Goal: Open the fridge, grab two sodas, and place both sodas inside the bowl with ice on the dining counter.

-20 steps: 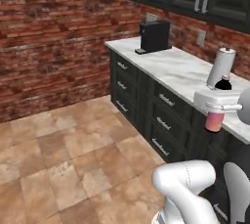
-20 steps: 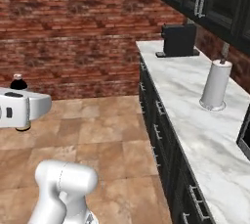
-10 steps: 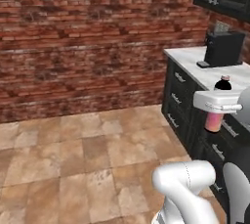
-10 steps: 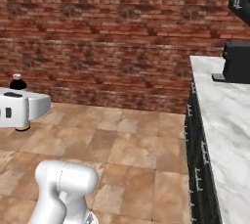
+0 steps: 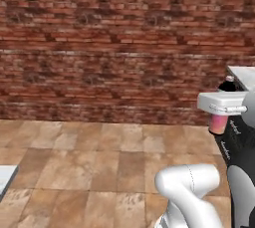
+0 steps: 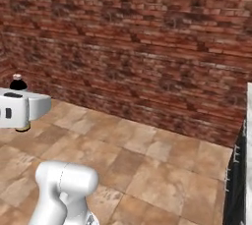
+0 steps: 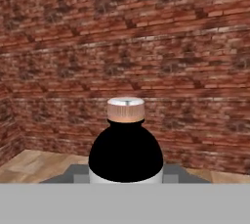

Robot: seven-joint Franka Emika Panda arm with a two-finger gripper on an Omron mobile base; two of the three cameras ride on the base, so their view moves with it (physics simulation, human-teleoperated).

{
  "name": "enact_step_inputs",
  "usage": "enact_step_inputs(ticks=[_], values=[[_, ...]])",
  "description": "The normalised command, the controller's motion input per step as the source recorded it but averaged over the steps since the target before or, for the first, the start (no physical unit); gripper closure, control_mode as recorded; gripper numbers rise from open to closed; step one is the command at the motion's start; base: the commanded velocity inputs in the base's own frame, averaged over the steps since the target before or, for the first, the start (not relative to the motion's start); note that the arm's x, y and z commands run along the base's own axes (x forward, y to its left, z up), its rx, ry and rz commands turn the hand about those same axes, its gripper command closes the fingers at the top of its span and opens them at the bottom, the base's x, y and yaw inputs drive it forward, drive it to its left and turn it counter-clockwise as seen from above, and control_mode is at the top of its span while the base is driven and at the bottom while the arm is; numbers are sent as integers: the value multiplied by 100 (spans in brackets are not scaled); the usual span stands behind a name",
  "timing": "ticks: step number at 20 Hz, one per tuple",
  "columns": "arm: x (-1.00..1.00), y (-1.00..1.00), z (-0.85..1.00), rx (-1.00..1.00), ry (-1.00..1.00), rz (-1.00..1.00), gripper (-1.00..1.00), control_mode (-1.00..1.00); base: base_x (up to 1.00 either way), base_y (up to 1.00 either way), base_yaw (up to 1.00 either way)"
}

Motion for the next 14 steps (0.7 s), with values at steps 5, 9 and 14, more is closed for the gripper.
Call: enact_step_inputs(ticks=[5, 9, 14], values=[[0, 0, 0, 0, 0, 0, 100, 100, 86, 0, 47], [0, 0, 0, 0, 0, 0, 100, 100, 89, 0, 46], [0, 0, 0, 0, 0, 0, 100, 100, 92, 0, 45]])
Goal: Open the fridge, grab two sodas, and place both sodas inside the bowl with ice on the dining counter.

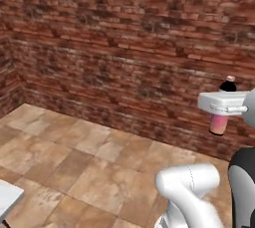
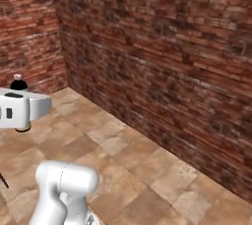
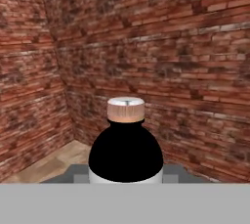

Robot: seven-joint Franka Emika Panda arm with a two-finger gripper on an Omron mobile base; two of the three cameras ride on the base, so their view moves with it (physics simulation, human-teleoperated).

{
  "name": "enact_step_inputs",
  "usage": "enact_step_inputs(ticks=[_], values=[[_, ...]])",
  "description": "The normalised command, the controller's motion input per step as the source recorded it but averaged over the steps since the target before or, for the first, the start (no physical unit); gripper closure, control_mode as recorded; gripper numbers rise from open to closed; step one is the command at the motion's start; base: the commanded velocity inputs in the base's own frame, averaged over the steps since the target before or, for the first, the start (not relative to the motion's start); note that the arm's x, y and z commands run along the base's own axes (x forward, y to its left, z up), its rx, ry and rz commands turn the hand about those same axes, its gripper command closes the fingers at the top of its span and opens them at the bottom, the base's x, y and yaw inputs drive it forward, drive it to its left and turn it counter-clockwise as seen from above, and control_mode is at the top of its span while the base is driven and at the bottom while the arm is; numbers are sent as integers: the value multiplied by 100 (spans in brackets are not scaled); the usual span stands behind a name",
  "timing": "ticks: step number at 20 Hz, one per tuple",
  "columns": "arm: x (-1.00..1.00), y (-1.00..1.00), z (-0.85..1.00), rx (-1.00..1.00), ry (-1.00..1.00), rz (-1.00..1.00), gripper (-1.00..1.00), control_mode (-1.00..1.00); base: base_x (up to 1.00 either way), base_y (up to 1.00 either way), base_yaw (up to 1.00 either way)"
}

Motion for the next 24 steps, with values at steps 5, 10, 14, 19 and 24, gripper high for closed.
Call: enact_step_inputs(ticks=[5, 10, 14, 19, 24], values=[[0, 0, 0, 0, 0, 0, 100, 100, 93, 0, 45], [0, 0, 0, 0, 0, 0, 100, 100, 91, 0, 46], [0, 0, 0, 0, 0, 0, 100, 100, 87, 0, 47], [0, 0, 0, 0, 0, 0, 100, 100, 84, -3, 48], [0, 0, 0, 0, 0, 0, 100, 100, 96, -21, 42]])
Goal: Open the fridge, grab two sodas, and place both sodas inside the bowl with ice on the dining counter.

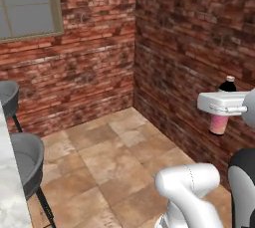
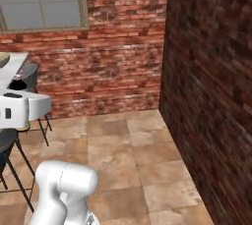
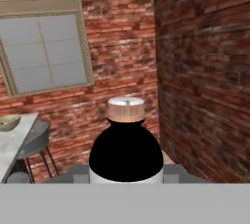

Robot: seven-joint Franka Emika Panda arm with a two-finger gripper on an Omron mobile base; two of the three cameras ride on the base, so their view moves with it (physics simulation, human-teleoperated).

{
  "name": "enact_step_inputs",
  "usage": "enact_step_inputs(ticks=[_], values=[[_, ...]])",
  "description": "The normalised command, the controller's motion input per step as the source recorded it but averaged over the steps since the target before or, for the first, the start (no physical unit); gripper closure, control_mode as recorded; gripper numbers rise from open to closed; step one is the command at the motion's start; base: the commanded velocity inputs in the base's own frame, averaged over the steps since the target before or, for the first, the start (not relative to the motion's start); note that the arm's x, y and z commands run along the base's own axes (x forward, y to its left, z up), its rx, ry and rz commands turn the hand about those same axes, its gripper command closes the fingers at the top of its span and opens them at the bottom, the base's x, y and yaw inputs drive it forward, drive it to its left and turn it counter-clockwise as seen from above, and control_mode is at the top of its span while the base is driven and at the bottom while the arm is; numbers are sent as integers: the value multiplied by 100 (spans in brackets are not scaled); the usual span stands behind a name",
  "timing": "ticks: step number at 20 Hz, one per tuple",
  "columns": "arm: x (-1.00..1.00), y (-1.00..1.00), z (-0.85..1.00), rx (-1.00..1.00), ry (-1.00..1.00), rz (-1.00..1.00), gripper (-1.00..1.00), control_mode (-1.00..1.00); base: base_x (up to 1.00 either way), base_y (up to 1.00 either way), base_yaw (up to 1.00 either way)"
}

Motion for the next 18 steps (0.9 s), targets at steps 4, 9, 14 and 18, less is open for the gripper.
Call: enact_step_inputs(ticks=[4, 9, 14, 18], values=[[0, 0, 0, 0, 0, 0, 100, 100, 100, -25, 39], [0, 0, 0, 0, 0, 0, 100, 100, 100, -22, 40], [0, 0, 0, 0, 0, 0, 100, 100, 100, -25, 40], [0, 0, 0, 0, 0, 0, 100, 100, 100, -25, 41]])
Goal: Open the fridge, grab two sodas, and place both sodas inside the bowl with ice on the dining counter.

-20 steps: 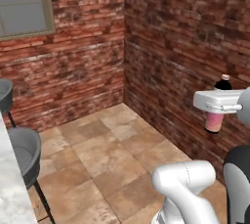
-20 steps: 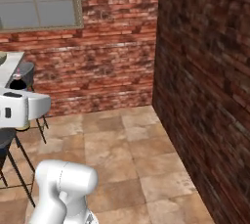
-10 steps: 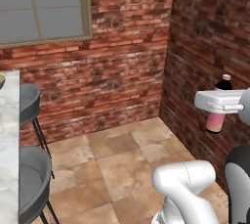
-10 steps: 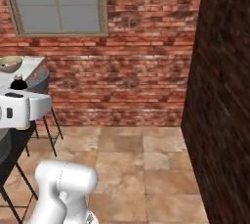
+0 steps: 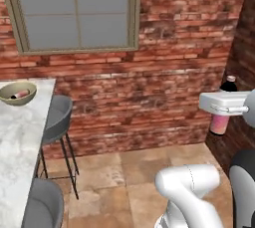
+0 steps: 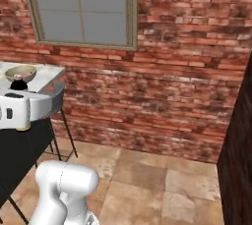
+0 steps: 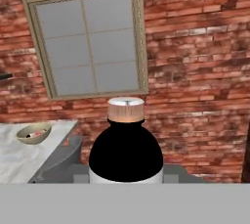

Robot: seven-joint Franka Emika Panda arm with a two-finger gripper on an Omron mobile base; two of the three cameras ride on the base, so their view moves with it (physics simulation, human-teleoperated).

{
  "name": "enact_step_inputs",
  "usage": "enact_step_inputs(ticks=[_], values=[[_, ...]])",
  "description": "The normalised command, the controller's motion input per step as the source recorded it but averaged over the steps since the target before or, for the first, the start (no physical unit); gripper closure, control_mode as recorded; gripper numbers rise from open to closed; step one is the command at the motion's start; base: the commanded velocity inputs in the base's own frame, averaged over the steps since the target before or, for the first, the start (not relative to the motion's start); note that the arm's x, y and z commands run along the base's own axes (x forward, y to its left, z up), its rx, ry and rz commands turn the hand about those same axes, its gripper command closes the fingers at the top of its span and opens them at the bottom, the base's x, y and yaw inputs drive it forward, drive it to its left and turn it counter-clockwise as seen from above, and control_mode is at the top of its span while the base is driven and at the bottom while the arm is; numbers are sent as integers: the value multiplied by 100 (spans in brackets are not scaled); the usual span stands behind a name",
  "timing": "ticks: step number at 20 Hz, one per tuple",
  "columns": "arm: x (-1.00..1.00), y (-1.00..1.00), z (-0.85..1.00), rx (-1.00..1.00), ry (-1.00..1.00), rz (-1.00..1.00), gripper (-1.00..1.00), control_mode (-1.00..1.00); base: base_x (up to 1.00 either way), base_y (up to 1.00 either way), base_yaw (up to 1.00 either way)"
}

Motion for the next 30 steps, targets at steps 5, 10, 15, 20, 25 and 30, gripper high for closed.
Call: enact_step_inputs(ticks=[5, 10, 15, 20, 25, 30], values=[[0, 0, 0, 0, 0, 0, 100, 100, 100, -21, 42], [0, 0, 0, 0, 0, 0, 100, 100, 99, -19, 43], [0, 0, 0, 0, 0, 0, 100, 100, 98, -15, 45], [0, 0, 0, 0, 0, 0, 100, 100, 93, -12, 50], [0, 0, 0, 0, 0, 0, 100, 100, 88, -11, 53], [0, 0, 0, 0, 0, 0, 100, 100, 66, -4, 55]])
